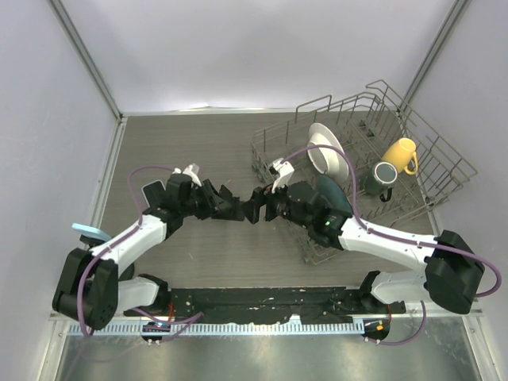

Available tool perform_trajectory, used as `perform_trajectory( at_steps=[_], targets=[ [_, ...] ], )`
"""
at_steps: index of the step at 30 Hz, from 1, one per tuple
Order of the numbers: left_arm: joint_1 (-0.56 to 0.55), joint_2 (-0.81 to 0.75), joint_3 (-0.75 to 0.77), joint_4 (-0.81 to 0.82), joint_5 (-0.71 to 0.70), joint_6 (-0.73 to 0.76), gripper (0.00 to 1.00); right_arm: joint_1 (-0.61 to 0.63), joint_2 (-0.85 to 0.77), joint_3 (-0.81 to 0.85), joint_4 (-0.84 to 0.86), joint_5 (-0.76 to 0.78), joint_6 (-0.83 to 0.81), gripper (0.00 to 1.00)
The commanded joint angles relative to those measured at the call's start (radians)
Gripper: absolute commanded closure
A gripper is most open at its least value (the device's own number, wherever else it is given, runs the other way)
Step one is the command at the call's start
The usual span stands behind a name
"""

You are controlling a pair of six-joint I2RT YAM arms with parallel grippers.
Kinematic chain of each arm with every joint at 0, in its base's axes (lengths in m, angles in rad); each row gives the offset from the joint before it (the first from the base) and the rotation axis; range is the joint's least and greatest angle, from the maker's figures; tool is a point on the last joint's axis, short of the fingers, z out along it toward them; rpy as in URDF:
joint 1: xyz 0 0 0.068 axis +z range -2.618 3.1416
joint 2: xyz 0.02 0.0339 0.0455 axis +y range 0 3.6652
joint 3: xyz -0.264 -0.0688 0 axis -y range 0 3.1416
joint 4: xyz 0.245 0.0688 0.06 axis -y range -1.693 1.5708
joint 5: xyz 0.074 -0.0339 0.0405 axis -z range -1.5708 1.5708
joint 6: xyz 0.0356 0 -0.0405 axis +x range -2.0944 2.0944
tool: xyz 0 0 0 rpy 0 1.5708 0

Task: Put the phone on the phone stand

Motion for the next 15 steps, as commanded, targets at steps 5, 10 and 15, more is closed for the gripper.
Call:
perform_trajectory(
  at_steps=[5, 10, 15],
  targets=[
    [-0.002, -0.309, 0.107, -0.366, -0.01, 0.052, 0.31, -0.001, 0.042, 0.119, -0.094, 0.086, 0.013, 0.19],
    [-0.001, -0.395, 0.285, -0.654, -0.112, 0.043, 0.36, 0.025, 0.173, 0.361, -0.366, 0.254, 0.085, 0.19],
    [-0.001, -0.51, 0.523, -0.856, -0.234, 0.083, 0.36, 0.131, 0.339, 0.657, -0.676, 0.526, 0.257, 0.18]
  ],
)
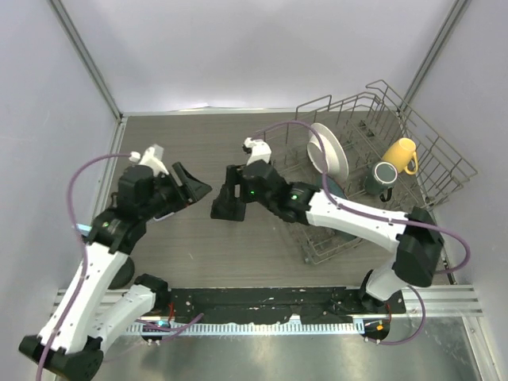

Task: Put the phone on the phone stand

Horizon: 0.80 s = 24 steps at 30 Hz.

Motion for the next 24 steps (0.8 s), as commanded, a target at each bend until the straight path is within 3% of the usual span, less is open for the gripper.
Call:
perform_trajectory(
  at_steps=[1, 2, 7, 10, 16, 24],
  targets=[
    [0.0, -0.128, 0.203, -0.255, -0.151, 0.046, 0.37, 0.074, 0.12, 0.25, -0.283, 0.251, 0.191, 0.18],
    [0.0, -0.153, 0.266, -0.273, -0.22, 0.047, 0.37, 0.083, 0.179, 0.284, -0.33, 0.27, 0.204, 0.18],
    [-0.002, -0.294, 0.357, -0.264, -0.302, 0.052, 0.34, 0.117, 0.35, 0.468, -0.448, 0.369, 0.303, 0.21],
    [-0.002, -0.305, 0.373, -0.244, -0.274, 0.059, 0.32, 0.136, 0.425, 0.508, -0.456, 0.399, 0.334, 0.27],
    [-0.002, -0.248, 0.388, -0.275, -0.199, 0.118, 0.33, 0.163, 0.559, 0.617, -0.518, 0.486, 0.311, 0.31],
    [0.0, -0.291, 0.343, -0.249, -0.202, 0.155, 0.32, 0.167, 0.588, 0.617, -0.507, 0.538, 0.196, 0.52]
  ],
)
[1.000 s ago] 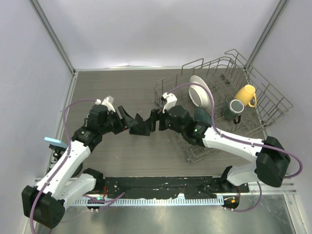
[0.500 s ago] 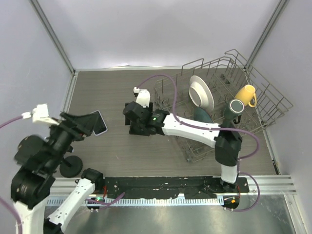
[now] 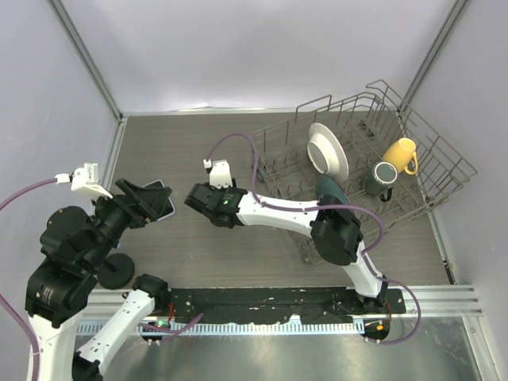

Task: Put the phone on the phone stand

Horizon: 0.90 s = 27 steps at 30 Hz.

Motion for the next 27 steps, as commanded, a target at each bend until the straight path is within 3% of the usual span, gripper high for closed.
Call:
perform_trajectory(
  at_steps=[1, 8, 13, 14, 18, 22, 27],
  targets=[
    [0.0, -0.028, -0.005, 0.017, 0.01, 0.05, 0.32, 0.006, -0.016, 0.037, 0.005, 0.106, -0.087, 0.52],
    [-0.002, 0.007, 0.0, 0.029, 0.072, 0.067, 0.31, 0.019, -0.053, 0.017, 0.025, 0.079, -0.143, 0.48],
    [-0.002, 0.002, -0.003, 0.023, 0.089, 0.071, 0.31, 0.022, -0.11, -0.041, 0.086, 0.051, -0.158, 0.53],
    [-0.002, -0.001, -0.009, 0.032, 0.089, 0.071, 0.31, 0.022, -0.114, -0.052, 0.094, 0.049, -0.17, 0.65],
    [0.0, 0.002, -0.029, 0.044, 0.089, 0.073, 0.31, 0.022, -0.105, -0.059, 0.105, 0.062, -0.222, 0.78],
    [-0.002, 0.022, -0.016, 0.043, 0.107, 0.074, 0.31, 0.045, -0.107, -0.075, 0.177, 0.054, -0.351, 1.0],
    [0.0, 0.028, 0.044, 0.021, 0.09, 0.091, 0.31, 0.103, -0.14, -0.133, 0.337, 0.065, -0.625, 0.99]
  ],
)
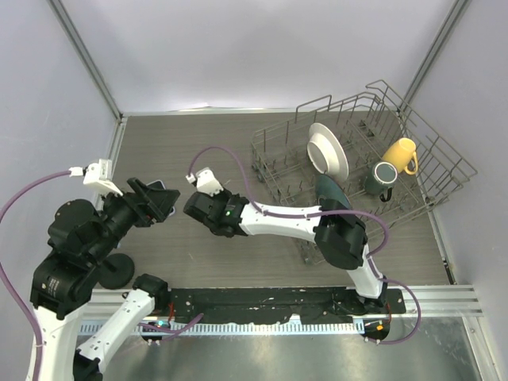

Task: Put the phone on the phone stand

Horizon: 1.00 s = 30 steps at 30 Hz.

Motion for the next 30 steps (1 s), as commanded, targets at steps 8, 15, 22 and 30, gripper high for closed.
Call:
perform_trajectory(
  at_steps=[8, 15, 22, 30],
  targets=[
    [0.0, 0.025, 0.222, -0.04, -0.044, 0.059, 0.31, 0.195, -0.269, -0.385, 0.789, -0.44, -0.642, 1.0],
    [-0.002, 0.022, 0.261, -0.047, -0.044, 0.043, 0.31, 0.201, -0.144, -0.273, 0.804, -0.767, -0.76, 0.99],
    [0.0, 0.017, 0.263, -0.072, -0.042, 0.052, 0.3, 0.203, -0.03, -0.078, 0.651, -0.917, -0.855, 1.0],
    [0.0, 0.009, 0.231, -0.072, -0.044, 0.046, 0.3, 0.201, 0.059, 0.078, 0.436, -0.996, -0.945, 1.0]
  ],
)
